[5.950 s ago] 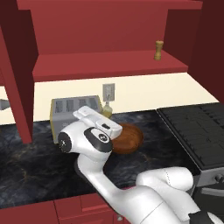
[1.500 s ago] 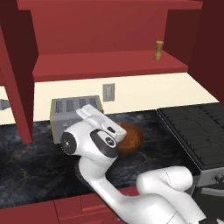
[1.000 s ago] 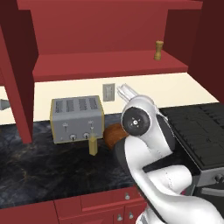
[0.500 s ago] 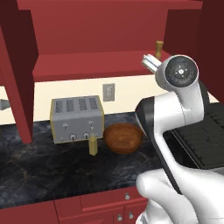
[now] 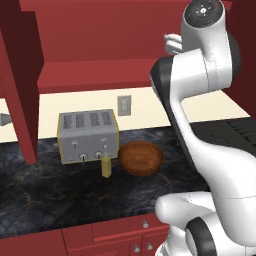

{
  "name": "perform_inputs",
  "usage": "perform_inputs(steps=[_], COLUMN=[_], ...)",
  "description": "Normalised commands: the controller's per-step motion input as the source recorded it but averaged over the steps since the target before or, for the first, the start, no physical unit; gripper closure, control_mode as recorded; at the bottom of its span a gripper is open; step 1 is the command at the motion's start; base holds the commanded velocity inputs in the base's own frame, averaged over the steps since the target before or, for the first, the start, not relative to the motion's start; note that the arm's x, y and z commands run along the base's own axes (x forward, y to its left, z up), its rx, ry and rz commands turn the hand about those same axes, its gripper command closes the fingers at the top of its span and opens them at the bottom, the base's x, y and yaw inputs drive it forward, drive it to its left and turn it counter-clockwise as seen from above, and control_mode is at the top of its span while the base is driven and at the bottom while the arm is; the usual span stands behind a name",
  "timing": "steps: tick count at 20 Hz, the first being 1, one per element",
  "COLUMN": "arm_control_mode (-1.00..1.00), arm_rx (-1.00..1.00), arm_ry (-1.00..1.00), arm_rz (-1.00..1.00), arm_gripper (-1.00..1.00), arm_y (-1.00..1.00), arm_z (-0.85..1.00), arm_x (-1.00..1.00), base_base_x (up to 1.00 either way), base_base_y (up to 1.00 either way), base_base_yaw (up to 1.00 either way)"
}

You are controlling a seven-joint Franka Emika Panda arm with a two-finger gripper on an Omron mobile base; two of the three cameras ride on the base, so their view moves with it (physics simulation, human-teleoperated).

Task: Retrieve the bottle and the shaker from the cabinet and place them next to the mixing bowl on the counter. Then add garlic from the fridge to the mixing bowl.

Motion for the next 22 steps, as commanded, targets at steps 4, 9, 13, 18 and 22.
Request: perform_inputs(steps=[4,9,13,18,22], arm_control_mode=[-1.00,-1.00,-1.00,-1.00,-1.00], arm_rx=[-0.27,-0.22,-0.04,0.00,0.00], arm_ry=[0.00,0.01,0.00,0.03,0.00], arm_rz=[0.00,0.00,0.00,0.00,0.03], arm_gripper=[-1.00,-1.00,-1.00,-1.00,-1.00], arm_y=[-0.27,-0.37,-0.36,-0.14,0.00], arm_z=[0.00,-0.02,-0.22,-0.30,-0.13], arm_x=[0.39,0.45,0.38,0.47,0.63], base_base_x=[0.00,0.00,0.00,0.00,0.00], base_base_y=[0.00,0.00,0.00,0.00,0.00], base_base_yaw=[0.00,0.00,0.00,0.00,0.00])
